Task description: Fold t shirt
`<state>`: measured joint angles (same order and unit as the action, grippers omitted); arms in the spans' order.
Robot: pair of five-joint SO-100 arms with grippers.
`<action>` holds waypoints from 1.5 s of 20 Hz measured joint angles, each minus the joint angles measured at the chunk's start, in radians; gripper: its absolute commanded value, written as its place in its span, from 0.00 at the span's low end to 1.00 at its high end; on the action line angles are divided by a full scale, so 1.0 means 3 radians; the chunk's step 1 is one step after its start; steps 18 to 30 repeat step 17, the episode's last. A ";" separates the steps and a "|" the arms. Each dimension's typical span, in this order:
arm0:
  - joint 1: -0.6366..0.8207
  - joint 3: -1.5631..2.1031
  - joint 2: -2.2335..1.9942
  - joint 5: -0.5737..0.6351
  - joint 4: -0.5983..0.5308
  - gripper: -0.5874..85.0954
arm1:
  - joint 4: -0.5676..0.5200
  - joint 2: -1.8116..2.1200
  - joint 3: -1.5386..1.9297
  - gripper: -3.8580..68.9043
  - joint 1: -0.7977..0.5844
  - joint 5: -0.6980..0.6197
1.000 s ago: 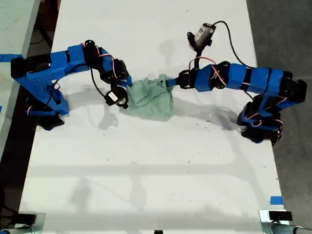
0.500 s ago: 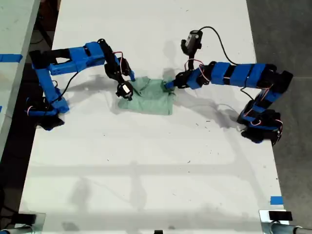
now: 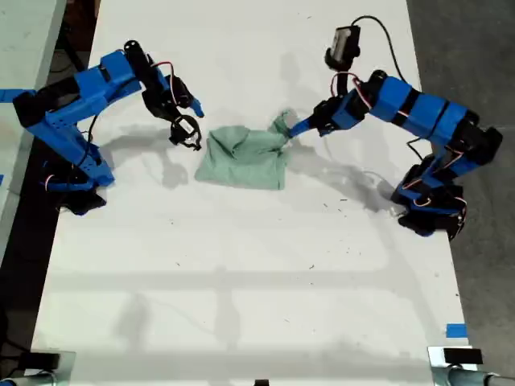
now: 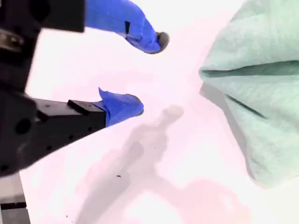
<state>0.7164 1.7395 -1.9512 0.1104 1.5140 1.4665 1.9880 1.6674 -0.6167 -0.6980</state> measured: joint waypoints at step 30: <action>-0.1600 0.4653 -0.5103 -0.0583 -0.1340 0.01 | 0.0061 0.5026 0.4280 0.16 0.2255 0.1733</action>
